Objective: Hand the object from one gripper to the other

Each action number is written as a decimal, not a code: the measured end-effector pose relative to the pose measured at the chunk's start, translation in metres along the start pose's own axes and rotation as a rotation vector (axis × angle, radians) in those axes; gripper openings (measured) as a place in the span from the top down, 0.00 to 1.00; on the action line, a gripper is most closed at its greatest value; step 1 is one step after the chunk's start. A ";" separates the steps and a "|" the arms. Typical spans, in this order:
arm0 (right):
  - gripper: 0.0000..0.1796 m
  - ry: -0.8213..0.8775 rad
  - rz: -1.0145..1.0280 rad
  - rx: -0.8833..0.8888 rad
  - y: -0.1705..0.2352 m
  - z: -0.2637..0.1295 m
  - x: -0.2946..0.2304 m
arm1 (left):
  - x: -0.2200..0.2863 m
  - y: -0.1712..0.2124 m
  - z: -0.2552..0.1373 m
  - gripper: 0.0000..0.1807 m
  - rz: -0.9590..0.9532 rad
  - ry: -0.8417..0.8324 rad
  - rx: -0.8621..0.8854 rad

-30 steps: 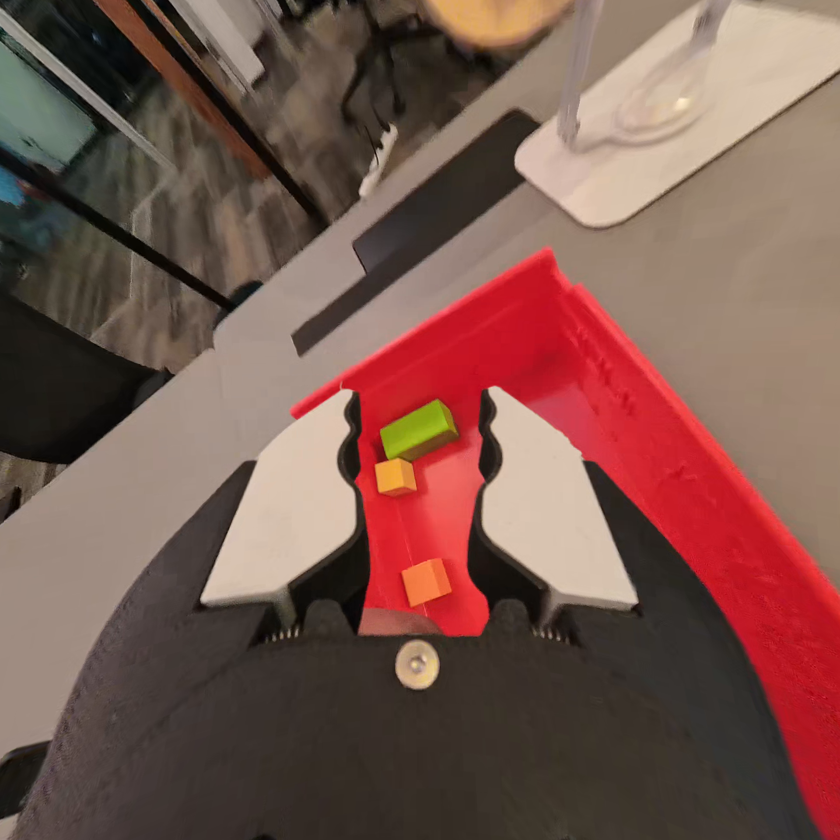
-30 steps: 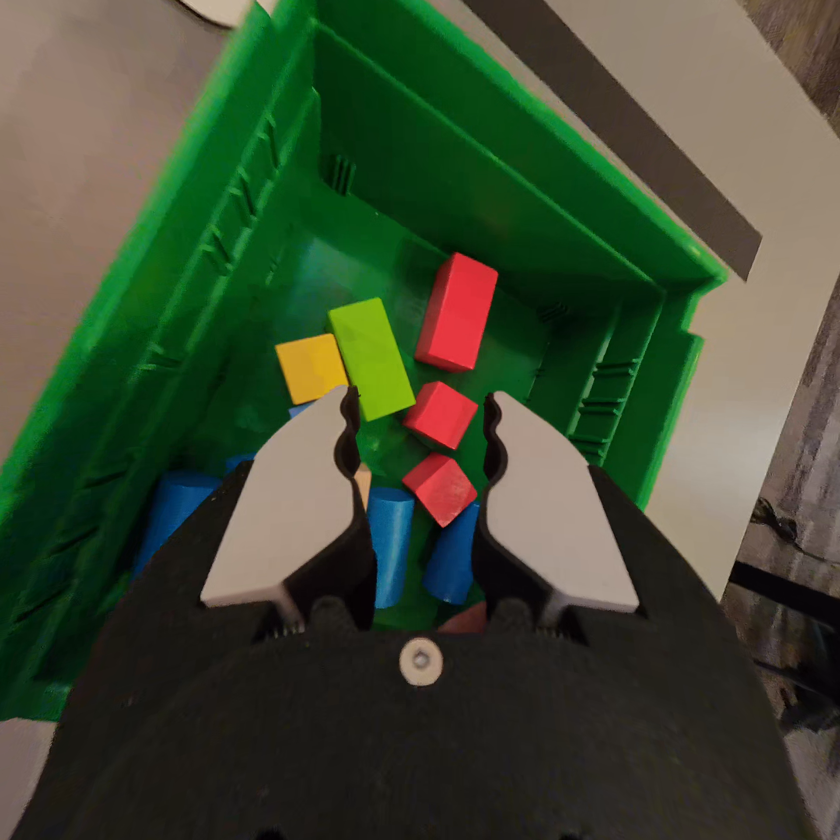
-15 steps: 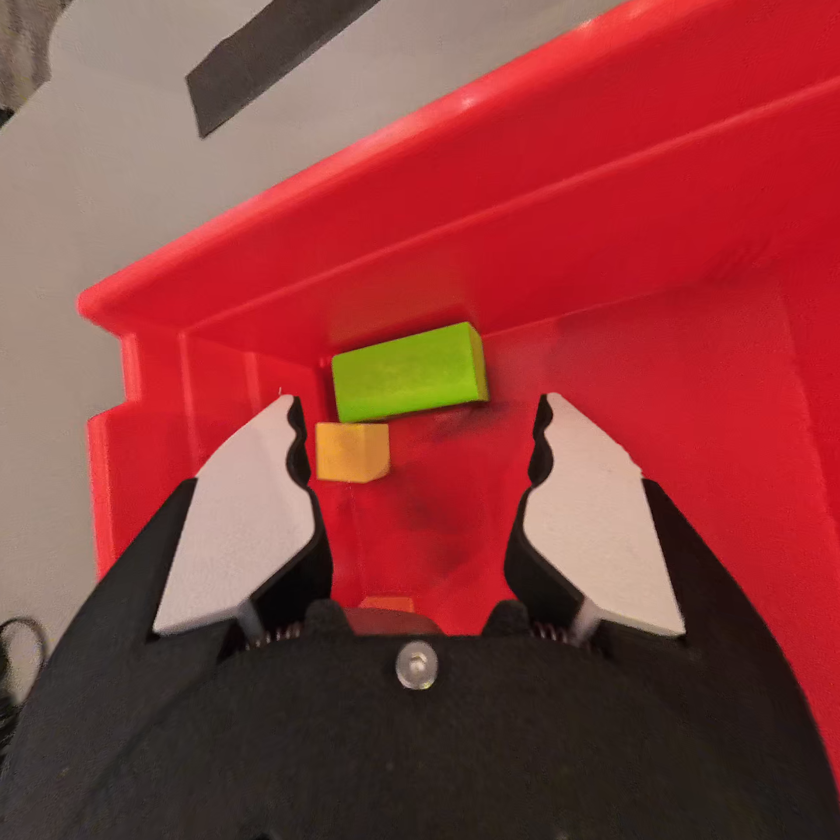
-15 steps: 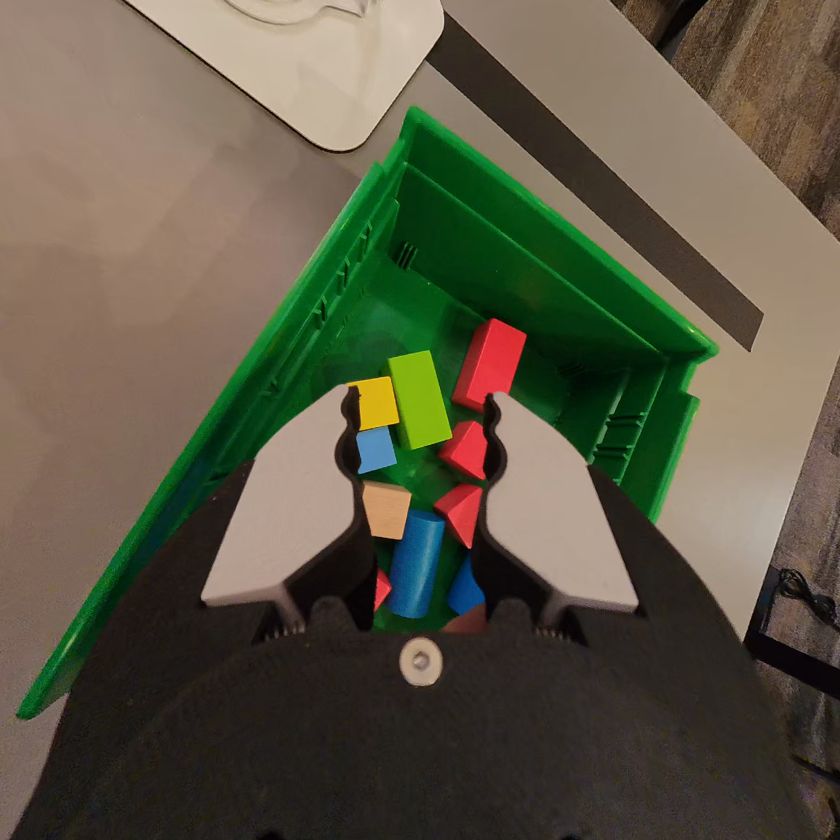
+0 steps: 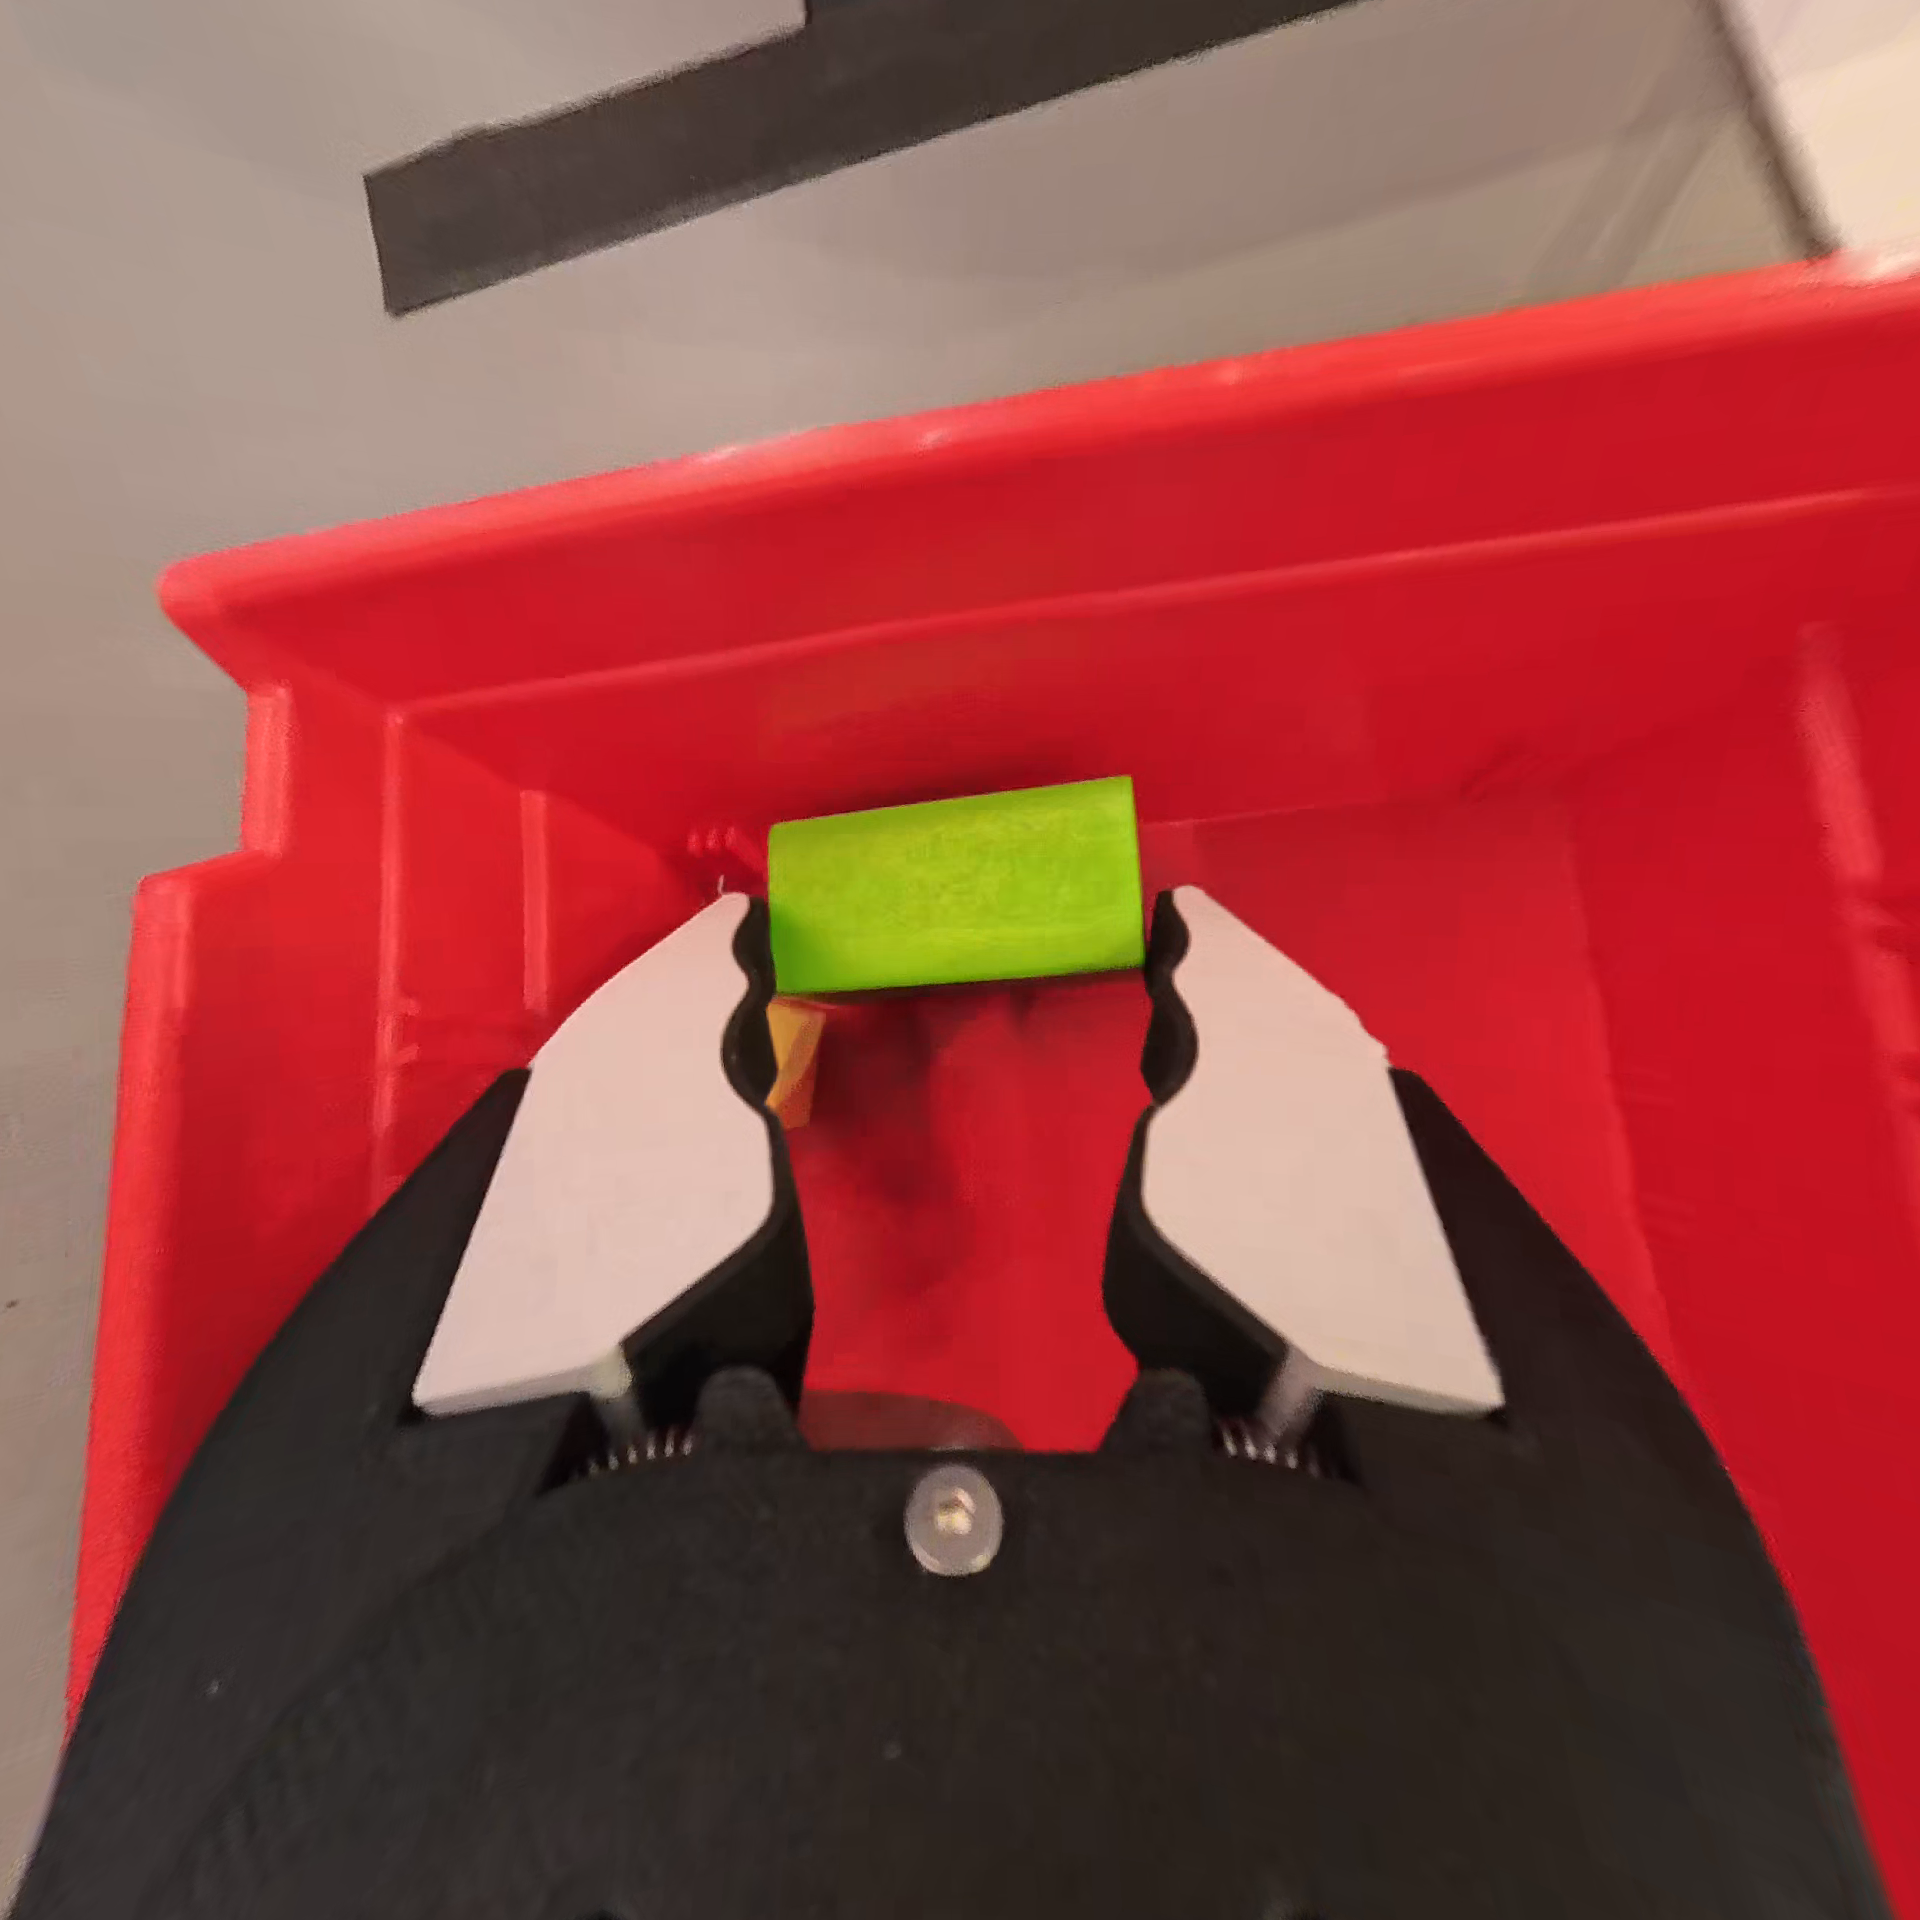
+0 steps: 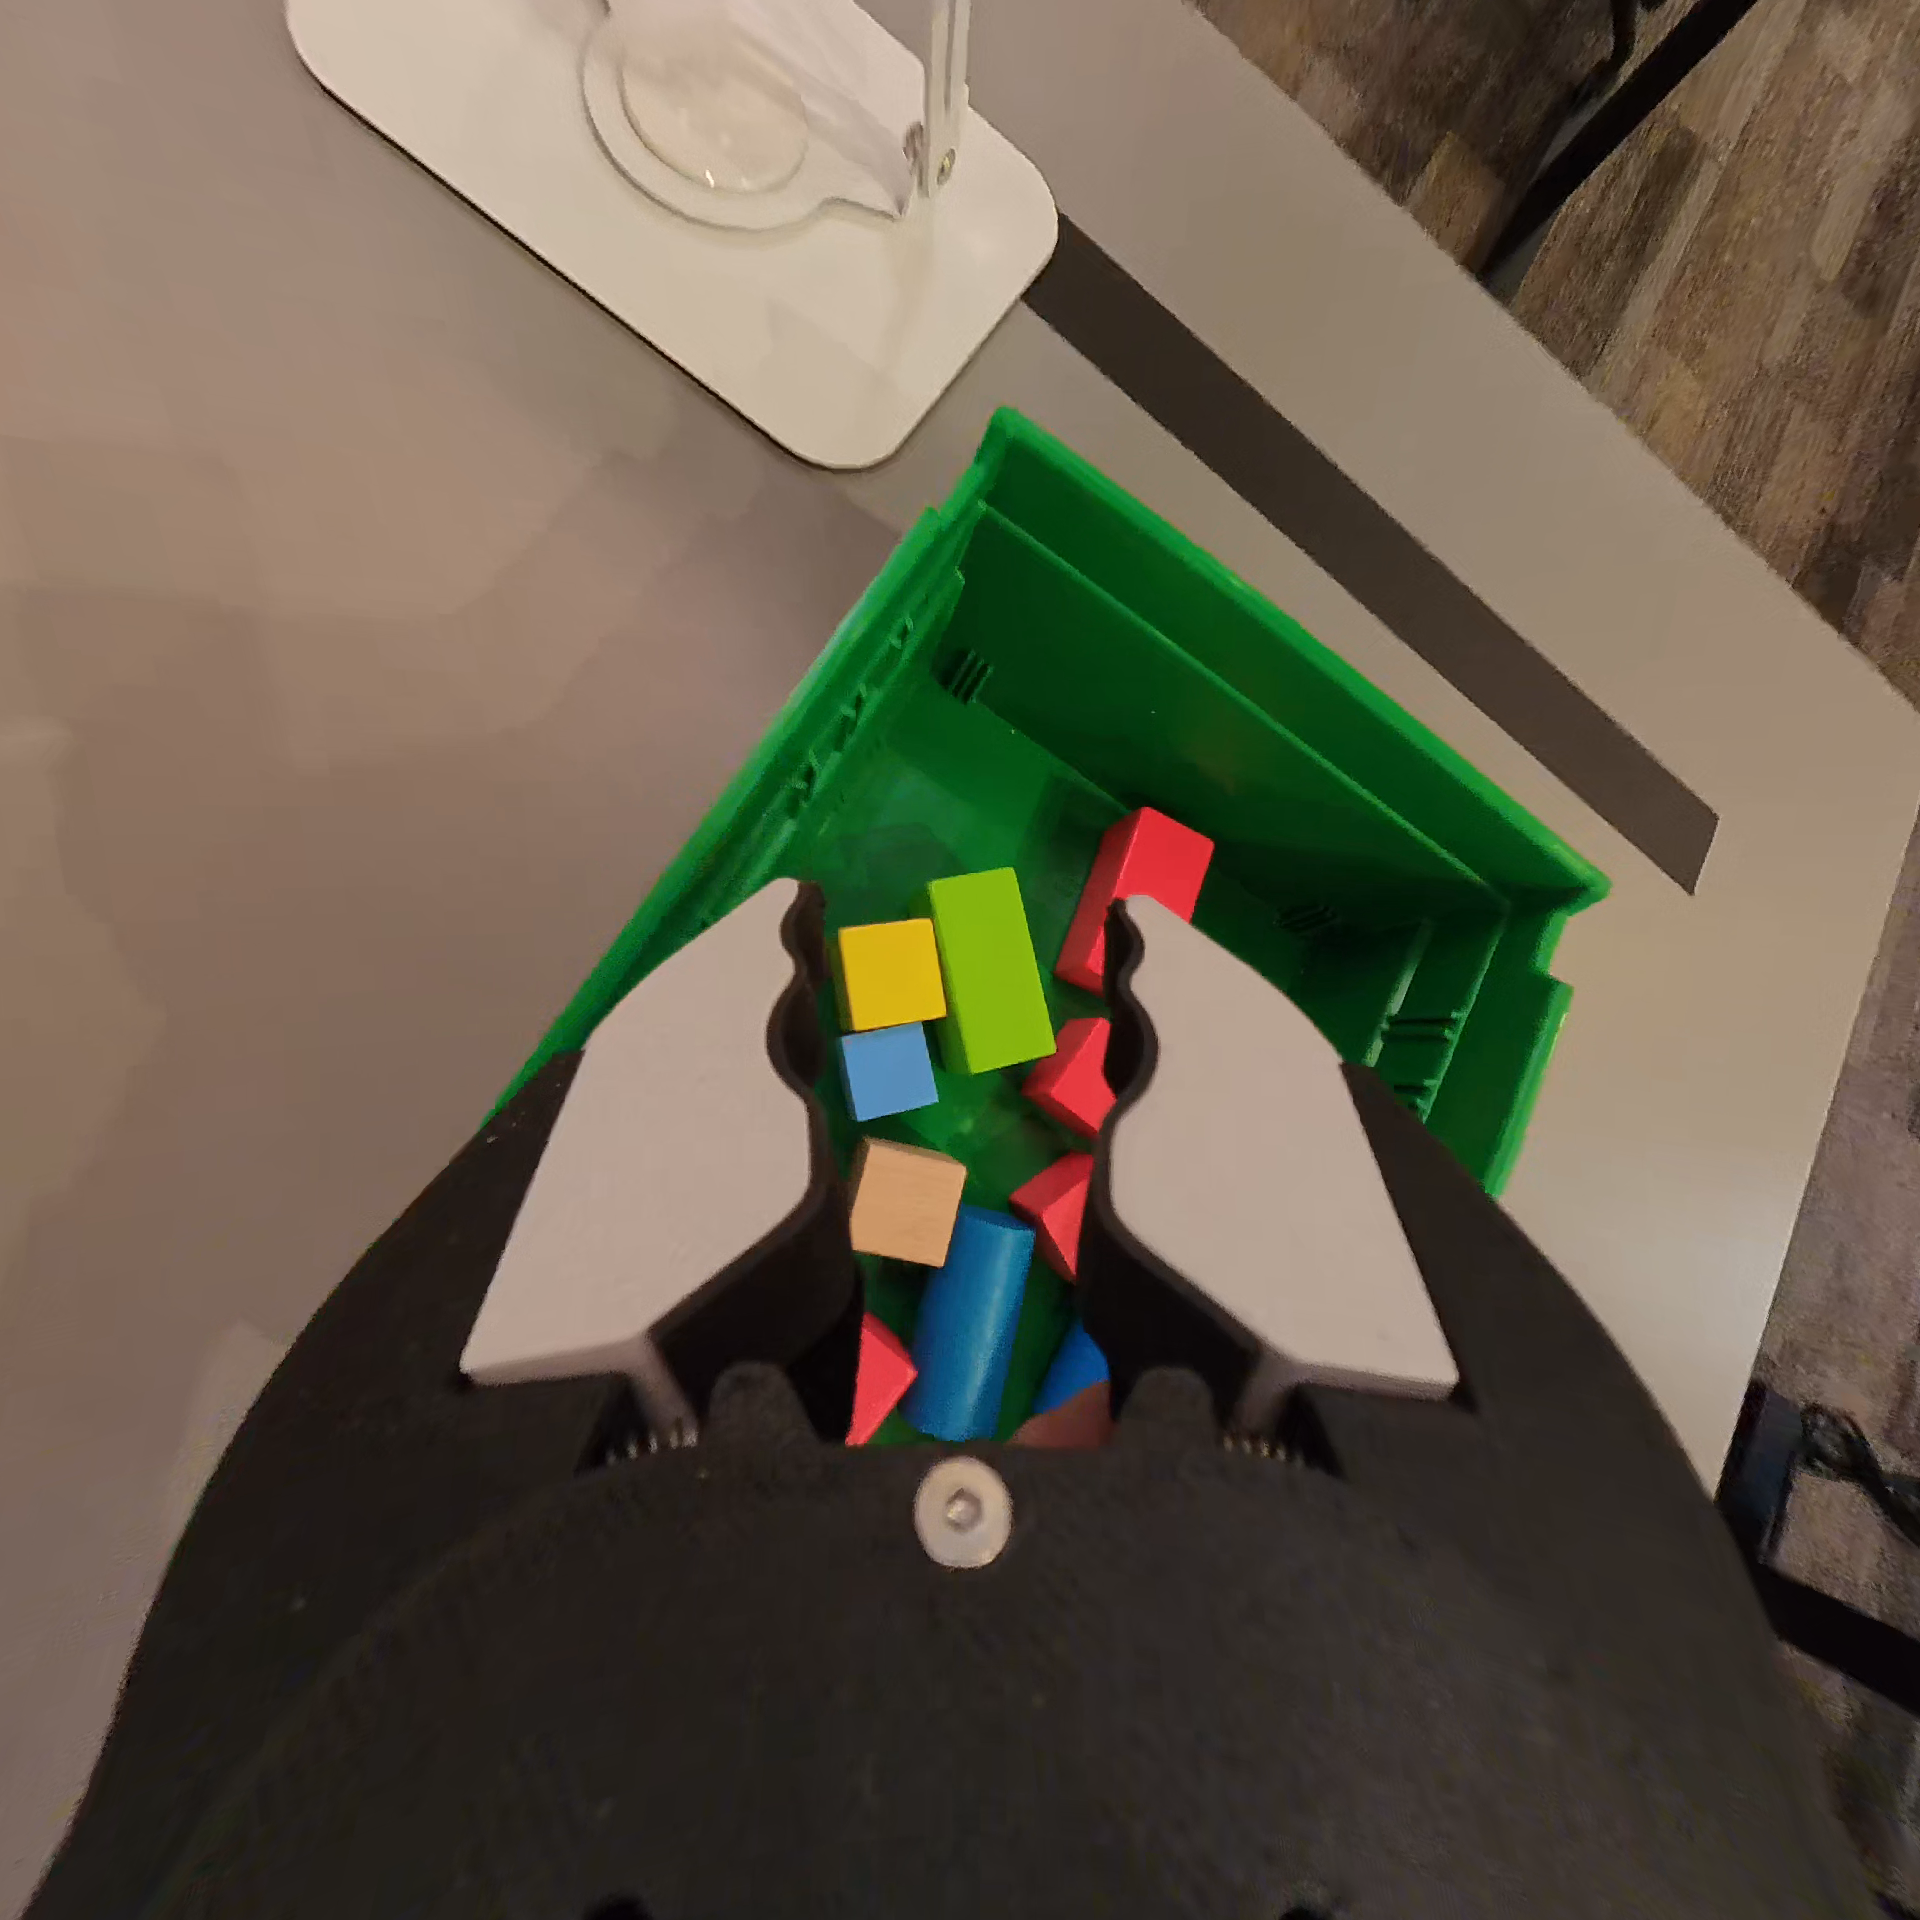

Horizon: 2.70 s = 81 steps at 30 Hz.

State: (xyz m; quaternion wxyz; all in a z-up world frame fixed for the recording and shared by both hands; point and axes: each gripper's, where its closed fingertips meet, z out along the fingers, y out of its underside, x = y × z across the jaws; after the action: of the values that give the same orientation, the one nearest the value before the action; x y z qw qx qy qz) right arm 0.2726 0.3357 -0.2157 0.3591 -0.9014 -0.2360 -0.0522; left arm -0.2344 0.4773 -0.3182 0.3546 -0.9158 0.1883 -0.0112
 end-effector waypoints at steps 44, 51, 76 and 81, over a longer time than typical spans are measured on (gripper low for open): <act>0.48 -1.003 -0.098 0.969 -0.147 -0.178 -0.249 | 0.298 -0.071 -0.327 0.62 0.399 1.111 0.851; 0.51 -1.114 -0.027 0.956 -0.146 -0.180 -0.249 | 0.299 -0.069 -0.332 0.62 0.399 1.140 0.872; 0.62 -1.226 0.041 0.978 -0.144 -0.183 -0.247 | 0.299 -0.070 -0.334 0.62 0.378 1.164 0.875; 0.62 -1.204 0.062 0.999 -0.146 -0.185 -0.234 | 0.291 -0.076 -0.338 0.66 0.331 1.171 0.899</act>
State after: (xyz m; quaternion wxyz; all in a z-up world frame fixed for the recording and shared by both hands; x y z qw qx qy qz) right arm 0.0120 0.2126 -0.0499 0.5339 -0.5123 -0.3602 0.5682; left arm 0.0098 0.2079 -0.0484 0.5328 -0.4873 0.4583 -0.5182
